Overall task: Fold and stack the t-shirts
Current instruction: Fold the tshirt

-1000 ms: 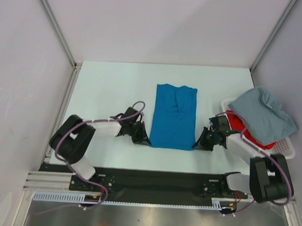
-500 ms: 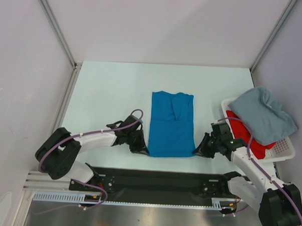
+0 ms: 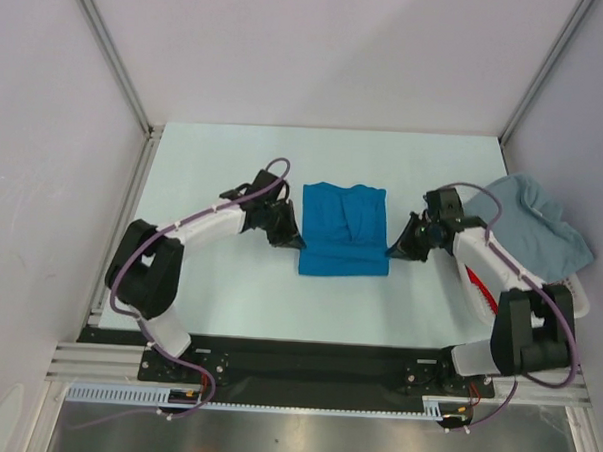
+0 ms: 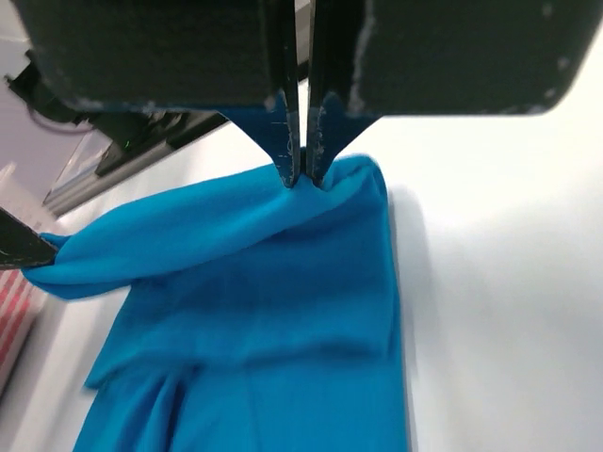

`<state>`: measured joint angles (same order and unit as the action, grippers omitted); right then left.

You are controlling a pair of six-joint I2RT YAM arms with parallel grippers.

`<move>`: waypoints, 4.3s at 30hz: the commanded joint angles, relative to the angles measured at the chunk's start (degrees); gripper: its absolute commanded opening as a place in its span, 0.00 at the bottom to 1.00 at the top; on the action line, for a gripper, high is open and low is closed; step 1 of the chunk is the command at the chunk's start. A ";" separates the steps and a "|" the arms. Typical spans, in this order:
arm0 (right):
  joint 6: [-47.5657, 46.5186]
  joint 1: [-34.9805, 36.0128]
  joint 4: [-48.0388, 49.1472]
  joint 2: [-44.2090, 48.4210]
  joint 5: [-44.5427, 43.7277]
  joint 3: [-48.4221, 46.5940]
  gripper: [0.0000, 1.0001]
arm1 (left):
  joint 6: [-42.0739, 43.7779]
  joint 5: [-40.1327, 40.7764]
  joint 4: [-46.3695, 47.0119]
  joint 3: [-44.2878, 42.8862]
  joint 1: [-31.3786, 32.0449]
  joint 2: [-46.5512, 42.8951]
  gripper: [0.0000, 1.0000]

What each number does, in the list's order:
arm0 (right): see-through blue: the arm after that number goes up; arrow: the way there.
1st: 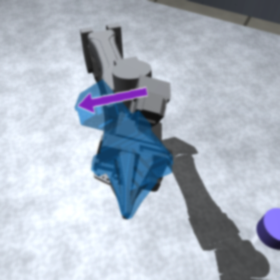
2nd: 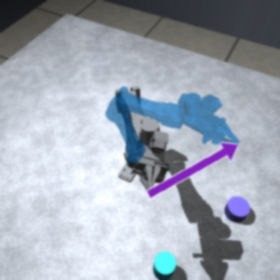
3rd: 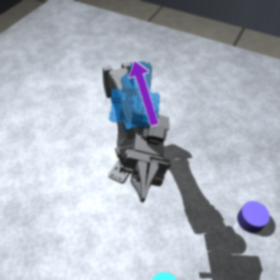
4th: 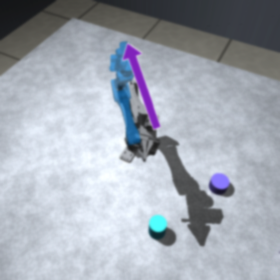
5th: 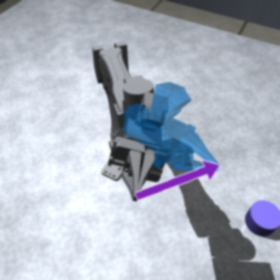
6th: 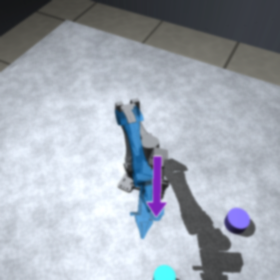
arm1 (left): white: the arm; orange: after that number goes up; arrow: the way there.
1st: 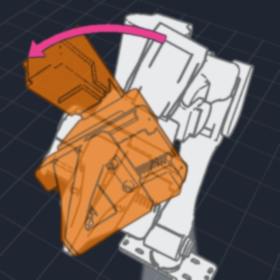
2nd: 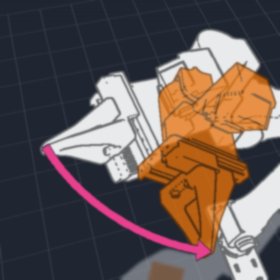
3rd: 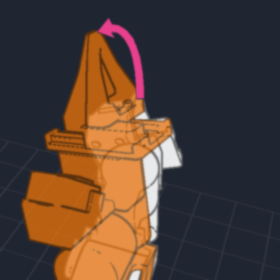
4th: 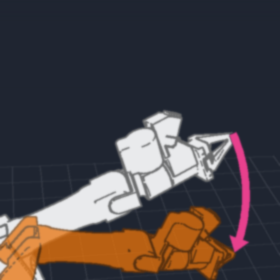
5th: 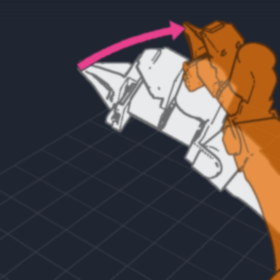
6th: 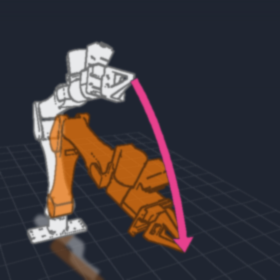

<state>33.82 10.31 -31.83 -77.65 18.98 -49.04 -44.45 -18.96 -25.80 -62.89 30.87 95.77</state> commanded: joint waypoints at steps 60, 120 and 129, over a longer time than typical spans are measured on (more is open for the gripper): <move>-2.62 -9.86 4.76 -56.47 11.70 -64.16 0.23 | 9.32 2.48 -13.58 -68.02 -14.17 44.58 0.29; -8.51 -5.82 -2.62 -44.97 26.46 -47.15 0.07 | 12.72 -17.24 6.99 -28.87 -7.67 26.66 0.23; -14.83 -9.87 -2.08 -41.44 18.65 -29.98 0.00 | 14.29 -15.67 8.14 -22.28 -8.64 29.39 0.20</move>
<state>24.34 0.36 -32.62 -122.78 43.70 -79.75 -31.44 -34.68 -18.37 -86.26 22.46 125.10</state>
